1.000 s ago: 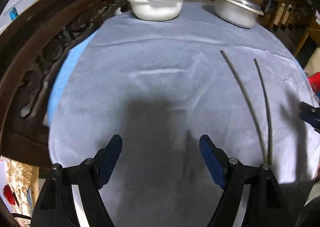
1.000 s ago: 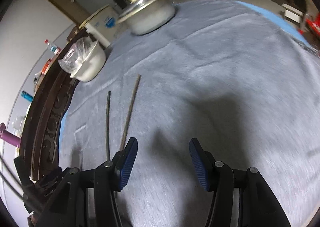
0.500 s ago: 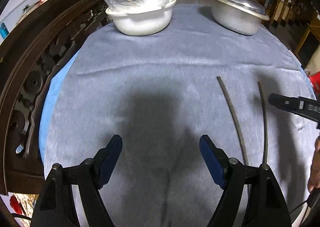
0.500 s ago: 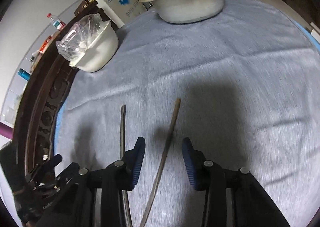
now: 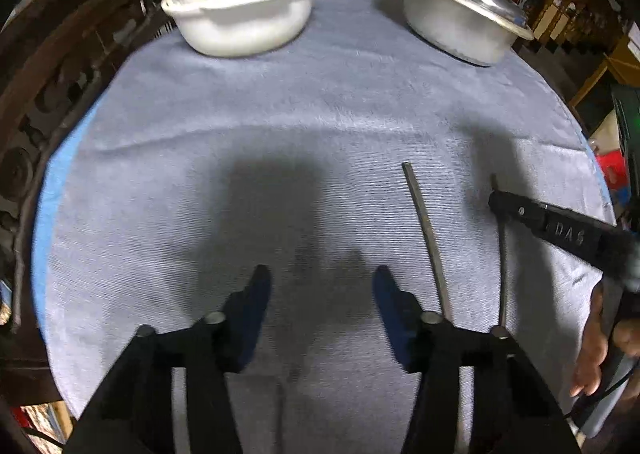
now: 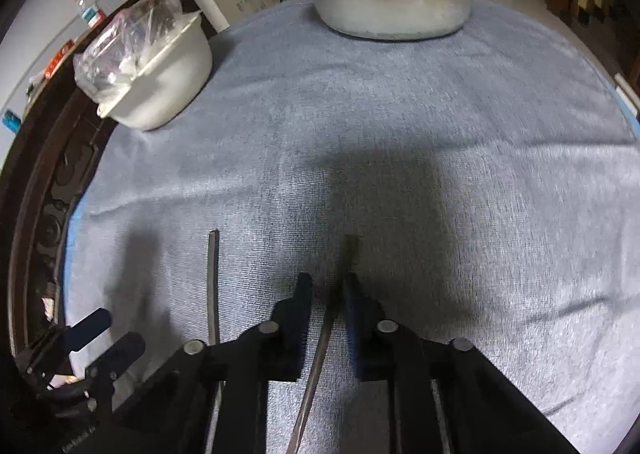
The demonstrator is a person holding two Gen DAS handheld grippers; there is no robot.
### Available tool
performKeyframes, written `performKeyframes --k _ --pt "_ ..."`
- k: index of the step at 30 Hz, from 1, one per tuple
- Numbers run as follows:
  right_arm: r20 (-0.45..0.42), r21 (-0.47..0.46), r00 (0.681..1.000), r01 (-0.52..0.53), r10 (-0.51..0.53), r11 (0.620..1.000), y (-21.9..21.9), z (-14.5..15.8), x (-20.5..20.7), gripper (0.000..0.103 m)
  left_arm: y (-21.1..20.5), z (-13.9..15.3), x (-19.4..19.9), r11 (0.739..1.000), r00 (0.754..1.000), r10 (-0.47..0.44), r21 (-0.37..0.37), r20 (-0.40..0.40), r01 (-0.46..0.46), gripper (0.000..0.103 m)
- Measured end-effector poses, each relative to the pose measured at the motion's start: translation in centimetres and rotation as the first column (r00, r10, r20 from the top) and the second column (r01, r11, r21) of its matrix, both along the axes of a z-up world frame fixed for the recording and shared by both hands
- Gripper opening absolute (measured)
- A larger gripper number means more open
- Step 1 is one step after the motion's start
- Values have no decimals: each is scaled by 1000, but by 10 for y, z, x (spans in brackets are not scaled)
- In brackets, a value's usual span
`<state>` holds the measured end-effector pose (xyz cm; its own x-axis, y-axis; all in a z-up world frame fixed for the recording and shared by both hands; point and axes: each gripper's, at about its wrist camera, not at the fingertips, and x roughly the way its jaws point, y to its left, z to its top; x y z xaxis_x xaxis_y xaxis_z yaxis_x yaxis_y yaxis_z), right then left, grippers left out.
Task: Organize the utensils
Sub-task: 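Reach both tools toward the two remaining chopsticks on the cloth, then close the right tool on one dark chopstick while the left tool grasps the other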
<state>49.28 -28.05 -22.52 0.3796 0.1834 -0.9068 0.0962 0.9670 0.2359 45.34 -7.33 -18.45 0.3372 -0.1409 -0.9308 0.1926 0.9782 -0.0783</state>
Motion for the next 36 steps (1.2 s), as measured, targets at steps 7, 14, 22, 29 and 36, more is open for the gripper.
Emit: performKeyframes --k 7,14,22,29,36 --pt "46 -75 997 -62 66 995 -5 1 -12 7 -21 -5 18 998 999 -5 -70 -31 3 50" --pt "24 -97 996 -88 91 991 -22 4 -24 7 -60 -18 39 998 997 -56 -41 -50 54 50" --pt "-5 -75 997 -83 82 994 -35 4 -35 7 -76 -21 46 997 996 -77 10 -33 77 36" --pt "-16 -82 997 -82 81 993 -34 5 -40 7 -77 -24 42 987 988 -156 49 18 155 9" --pt "-40 -75 996 -84 81 994 -37 5 -49 8 -55 -22 33 960 964 -264 107 16 261 7"
